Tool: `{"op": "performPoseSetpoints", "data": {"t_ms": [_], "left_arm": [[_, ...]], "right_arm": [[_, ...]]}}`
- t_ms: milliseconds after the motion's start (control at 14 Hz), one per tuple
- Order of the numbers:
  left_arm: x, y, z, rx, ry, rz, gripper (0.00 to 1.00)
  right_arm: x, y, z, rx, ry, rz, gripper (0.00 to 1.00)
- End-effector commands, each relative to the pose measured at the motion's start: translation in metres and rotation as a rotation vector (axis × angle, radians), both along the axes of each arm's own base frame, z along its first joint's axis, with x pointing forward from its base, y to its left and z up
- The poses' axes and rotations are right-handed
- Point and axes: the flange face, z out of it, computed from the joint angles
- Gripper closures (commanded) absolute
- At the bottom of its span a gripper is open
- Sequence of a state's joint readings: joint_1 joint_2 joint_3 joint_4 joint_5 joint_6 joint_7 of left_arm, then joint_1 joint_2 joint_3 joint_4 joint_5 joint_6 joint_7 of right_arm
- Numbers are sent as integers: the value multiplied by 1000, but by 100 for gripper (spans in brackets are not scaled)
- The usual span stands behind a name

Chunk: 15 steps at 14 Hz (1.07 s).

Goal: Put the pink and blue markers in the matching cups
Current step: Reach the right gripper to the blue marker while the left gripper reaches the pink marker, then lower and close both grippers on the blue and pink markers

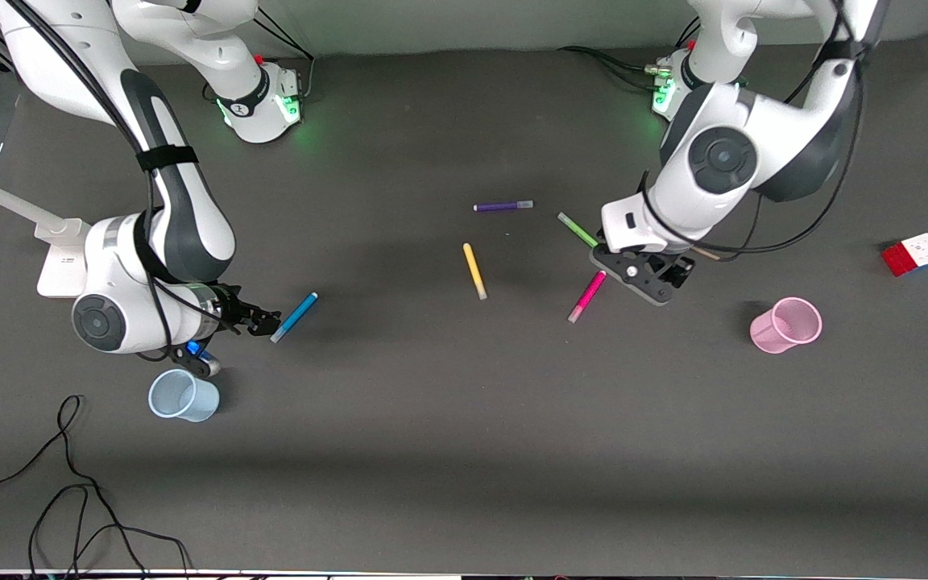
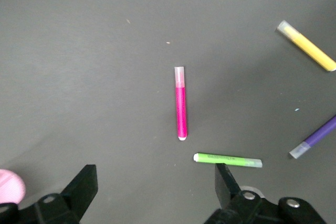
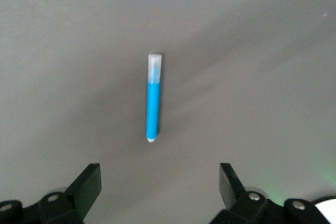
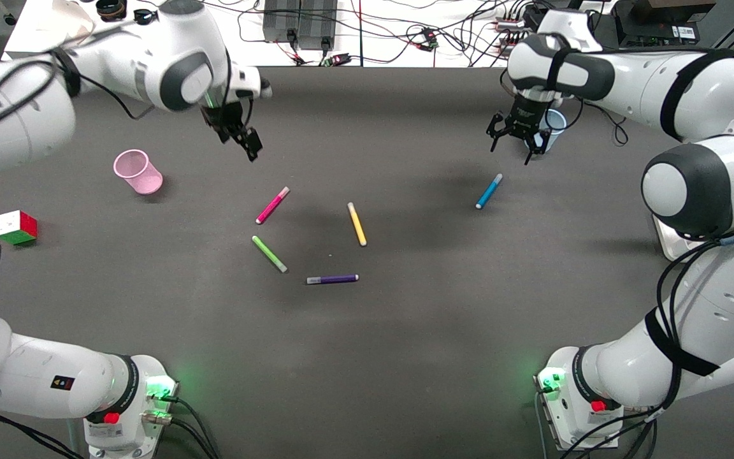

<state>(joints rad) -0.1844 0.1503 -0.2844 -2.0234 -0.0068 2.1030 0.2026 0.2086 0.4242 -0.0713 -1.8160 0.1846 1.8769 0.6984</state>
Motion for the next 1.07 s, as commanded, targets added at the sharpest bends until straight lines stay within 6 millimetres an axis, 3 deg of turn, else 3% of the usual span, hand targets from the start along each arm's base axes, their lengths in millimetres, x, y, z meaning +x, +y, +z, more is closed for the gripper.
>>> {"op": "performPoseSetpoints", "data": {"t_ms": [0, 143, 286, 500, 786, 1000], "left_arm": [[-1, -12, -53, 4, 24, -42, 1], [3, -15, -92, 10, 30, -63, 1], [2, -19, -117, 3, 42, -66, 1], [-1, -22, -156, -4, 56, -59, 1], [-12, -32, -191, 3, 55, -56, 1], [-14, -33, -203, 17, 49, -45, 4]], "right_arm": [[-13, 0, -31, -30, -15, -122, 0], [-23, -2, -51, -38, -31, -134, 0], [-35, -5, -69, -21, -42, -179, 1], [-39, -6, -75, -22, -47, -189, 2], [-38, -7, -86, -28, -67, -198, 10], [-38, -5, -94, -32, -74, -197, 17]]}}
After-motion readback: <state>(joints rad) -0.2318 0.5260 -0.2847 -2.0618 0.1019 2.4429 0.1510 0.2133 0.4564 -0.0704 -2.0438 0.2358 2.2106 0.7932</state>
